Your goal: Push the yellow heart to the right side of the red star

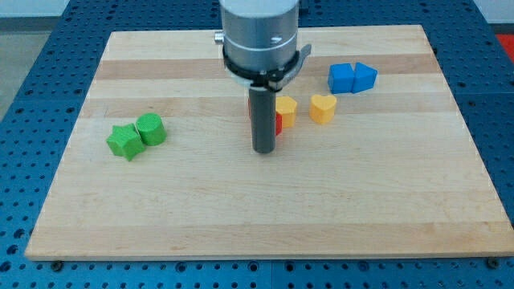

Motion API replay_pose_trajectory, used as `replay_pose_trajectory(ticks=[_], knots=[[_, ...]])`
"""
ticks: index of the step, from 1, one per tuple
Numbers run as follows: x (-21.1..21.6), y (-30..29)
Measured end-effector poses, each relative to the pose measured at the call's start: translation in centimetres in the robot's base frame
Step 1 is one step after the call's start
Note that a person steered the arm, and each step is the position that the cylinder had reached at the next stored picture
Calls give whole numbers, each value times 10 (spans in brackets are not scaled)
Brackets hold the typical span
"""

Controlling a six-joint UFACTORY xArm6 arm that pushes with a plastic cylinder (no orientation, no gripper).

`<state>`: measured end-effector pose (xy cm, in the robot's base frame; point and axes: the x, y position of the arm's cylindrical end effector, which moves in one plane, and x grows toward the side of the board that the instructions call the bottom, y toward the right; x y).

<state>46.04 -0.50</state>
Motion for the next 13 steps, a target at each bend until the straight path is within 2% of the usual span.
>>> replay_pose_trajectory(ticks=[2, 4, 6, 7, 8, 10, 12, 13], knots=[[-7, 1], [-27, 107], [-50, 160], [-57, 139], [-38, 102], [-36, 81], [-70, 159], [-83, 159]])
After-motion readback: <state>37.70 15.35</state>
